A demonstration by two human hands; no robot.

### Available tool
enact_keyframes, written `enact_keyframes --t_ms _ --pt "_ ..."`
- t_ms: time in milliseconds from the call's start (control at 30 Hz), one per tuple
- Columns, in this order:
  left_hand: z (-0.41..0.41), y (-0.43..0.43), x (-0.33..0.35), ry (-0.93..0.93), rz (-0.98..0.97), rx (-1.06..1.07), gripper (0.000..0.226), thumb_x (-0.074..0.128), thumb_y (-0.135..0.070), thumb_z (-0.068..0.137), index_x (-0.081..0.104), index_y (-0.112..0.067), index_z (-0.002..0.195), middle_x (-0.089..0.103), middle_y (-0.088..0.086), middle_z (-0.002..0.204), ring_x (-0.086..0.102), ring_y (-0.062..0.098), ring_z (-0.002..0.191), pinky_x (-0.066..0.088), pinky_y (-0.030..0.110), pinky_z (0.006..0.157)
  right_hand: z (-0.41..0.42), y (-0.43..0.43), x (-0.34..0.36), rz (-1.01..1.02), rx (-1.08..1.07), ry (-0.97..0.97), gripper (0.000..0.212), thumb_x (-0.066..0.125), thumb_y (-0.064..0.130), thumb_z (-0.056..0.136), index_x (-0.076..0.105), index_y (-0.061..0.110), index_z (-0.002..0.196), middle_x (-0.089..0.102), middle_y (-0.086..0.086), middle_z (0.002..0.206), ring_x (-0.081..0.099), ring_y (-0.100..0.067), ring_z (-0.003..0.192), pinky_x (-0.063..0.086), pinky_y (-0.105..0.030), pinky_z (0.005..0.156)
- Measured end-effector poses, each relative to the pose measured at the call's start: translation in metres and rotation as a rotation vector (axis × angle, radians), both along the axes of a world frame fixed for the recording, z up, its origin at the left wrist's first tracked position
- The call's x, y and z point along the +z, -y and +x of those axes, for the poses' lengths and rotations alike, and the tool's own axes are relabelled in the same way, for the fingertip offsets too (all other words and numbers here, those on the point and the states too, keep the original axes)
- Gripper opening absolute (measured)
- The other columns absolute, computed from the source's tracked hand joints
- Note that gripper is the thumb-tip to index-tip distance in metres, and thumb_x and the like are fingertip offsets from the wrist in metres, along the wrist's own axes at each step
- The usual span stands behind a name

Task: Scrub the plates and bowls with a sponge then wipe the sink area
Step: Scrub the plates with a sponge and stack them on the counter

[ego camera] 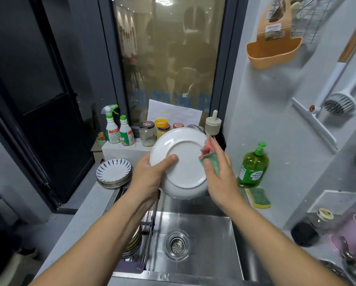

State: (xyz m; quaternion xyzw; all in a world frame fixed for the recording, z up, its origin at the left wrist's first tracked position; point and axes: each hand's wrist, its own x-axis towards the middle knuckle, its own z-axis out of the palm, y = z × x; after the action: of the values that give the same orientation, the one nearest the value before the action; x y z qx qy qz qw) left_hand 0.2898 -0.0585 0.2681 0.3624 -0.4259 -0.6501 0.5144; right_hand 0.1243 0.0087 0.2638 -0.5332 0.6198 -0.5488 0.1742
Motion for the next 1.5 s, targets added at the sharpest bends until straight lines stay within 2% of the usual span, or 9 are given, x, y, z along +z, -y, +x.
enact_keyframes --t_ms 200,333,500,700,800,1000,1233,1433,1500 --pt "-0.025 -0.007 -0.024 -0.263 0.161 0.098 0.038 0.071 -0.006 0.092 0.064 0.000 0.129 0.073 0.021 0.120 0.068 0.038 0.116 0.055 0.052 0.101 0.043 0.000 -0.034 -0.089 -0.153 0.377 0.069 0.057 0.014 0.097 0.027 0.043 0.153 0.049 0.017 0.137 0.048 0.011 0.119 0.034 -0.007 0.097" --pt "-0.038 -0.021 -0.035 -0.335 0.263 0.065 0.043 0.072 -0.007 0.090 0.063 0.000 0.132 0.074 0.020 0.120 0.071 0.032 0.114 0.056 0.046 0.100 0.038 0.006 -0.024 -0.160 -0.237 0.557 0.058 0.067 0.009 0.091 0.047 0.033 0.139 0.063 0.014 0.126 0.059 0.005 0.111 0.043 -0.019 0.097" --pt "-0.022 -0.014 -0.035 -0.271 0.289 -0.053 0.042 0.074 -0.011 0.089 0.065 -0.002 0.129 0.074 0.021 0.120 0.070 0.037 0.115 0.054 0.053 0.103 0.004 0.001 -0.005 -0.066 -0.080 0.404 0.052 0.072 0.005 0.086 0.057 0.028 0.131 0.067 0.015 0.116 0.064 0.006 0.102 0.050 -0.013 0.089" --pt "0.014 0.016 -0.014 0.112 0.133 -0.292 0.037 0.090 -0.021 0.069 0.062 -0.010 0.091 0.076 0.014 0.086 0.072 0.025 0.071 0.061 0.034 0.066 -0.038 -0.010 0.026 0.142 0.321 0.183 0.056 0.076 -0.002 0.081 0.067 0.036 0.121 0.073 0.008 0.114 0.069 -0.013 0.104 0.054 -0.026 0.089" --pt "0.012 0.017 -0.005 0.228 0.059 -0.418 0.041 0.090 -0.012 0.068 0.071 -0.004 0.103 0.077 0.019 0.096 0.074 0.026 0.075 0.061 0.033 0.065 -0.039 -0.010 0.035 0.192 0.403 0.072 0.058 0.073 -0.005 0.082 0.067 0.034 0.125 0.071 0.005 0.116 0.068 -0.012 0.104 0.055 -0.025 0.089" --pt "0.004 0.014 -0.010 0.145 0.072 -0.234 0.053 0.091 -0.012 0.063 0.071 0.000 0.110 0.077 0.021 0.097 0.074 0.027 0.074 0.061 0.032 0.065 -0.030 -0.008 0.017 0.103 0.341 0.388 0.052 0.073 0.010 0.074 0.068 0.034 0.120 0.073 0.001 0.117 0.068 -0.014 0.104 0.053 -0.023 0.083" --pt "0.000 0.014 -0.017 -0.099 0.259 -0.092 0.037 0.073 -0.019 0.090 0.067 -0.006 0.124 0.077 0.017 0.111 0.076 0.032 0.100 0.060 0.041 0.080 -0.002 -0.012 -0.013 0.067 0.233 0.985 0.032 0.044 0.009 0.100 0.063 0.023 0.124 0.073 -0.004 0.108 0.068 -0.015 0.094 0.050 -0.034 0.082" --pt "-0.001 0.014 -0.018 -0.090 0.173 -0.005 0.040 0.076 -0.015 0.088 0.066 -0.005 0.126 0.078 0.015 0.110 0.074 0.033 0.105 0.060 0.043 0.088 -0.014 -0.009 -0.010 0.129 0.147 0.830 0.031 0.050 0.006 0.097 0.074 0.021 0.109 0.074 -0.008 0.105 0.063 -0.022 0.093 0.042 -0.036 0.078" --pt "-0.003 0.012 -0.020 -0.079 0.174 0.001 0.044 0.078 -0.017 0.086 0.066 -0.005 0.126 0.078 0.015 0.110 0.074 0.033 0.104 0.060 0.042 0.087 -0.015 -0.010 -0.003 0.139 0.119 0.774 0.029 0.051 0.005 0.098 0.071 0.018 0.112 0.073 -0.007 0.095 0.062 -0.018 0.077 0.042 -0.030 0.065"
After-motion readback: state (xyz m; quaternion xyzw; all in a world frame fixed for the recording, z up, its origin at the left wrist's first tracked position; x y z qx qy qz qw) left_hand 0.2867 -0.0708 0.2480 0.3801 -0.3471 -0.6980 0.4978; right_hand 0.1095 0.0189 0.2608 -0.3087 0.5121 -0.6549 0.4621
